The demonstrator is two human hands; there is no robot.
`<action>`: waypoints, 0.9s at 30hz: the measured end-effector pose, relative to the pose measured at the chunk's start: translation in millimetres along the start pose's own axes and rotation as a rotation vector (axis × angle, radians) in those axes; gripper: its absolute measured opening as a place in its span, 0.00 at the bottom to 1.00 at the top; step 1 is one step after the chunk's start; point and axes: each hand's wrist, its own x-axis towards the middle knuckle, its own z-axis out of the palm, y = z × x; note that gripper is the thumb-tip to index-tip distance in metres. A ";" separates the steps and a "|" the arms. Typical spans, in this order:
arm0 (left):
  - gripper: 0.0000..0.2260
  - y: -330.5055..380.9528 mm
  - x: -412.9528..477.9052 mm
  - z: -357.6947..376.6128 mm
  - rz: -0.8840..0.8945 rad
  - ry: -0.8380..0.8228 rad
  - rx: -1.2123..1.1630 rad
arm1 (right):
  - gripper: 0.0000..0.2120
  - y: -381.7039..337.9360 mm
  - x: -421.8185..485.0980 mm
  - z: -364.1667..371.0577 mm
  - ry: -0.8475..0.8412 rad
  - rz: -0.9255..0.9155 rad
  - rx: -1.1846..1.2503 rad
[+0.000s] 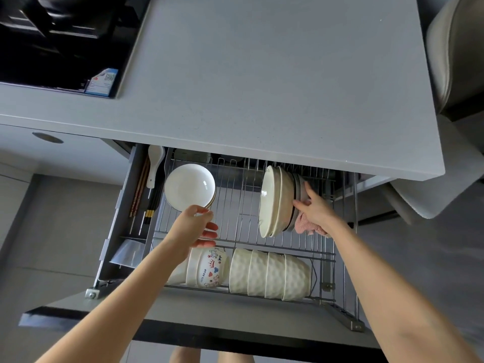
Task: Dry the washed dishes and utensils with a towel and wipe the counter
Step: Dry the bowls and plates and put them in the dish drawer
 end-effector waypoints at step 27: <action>0.31 -77.1 -187.6 -297.1 0.868 0.350 -0.436 | 0.41 -405.7 -313.6 217.6 -0.759 -0.631 0.443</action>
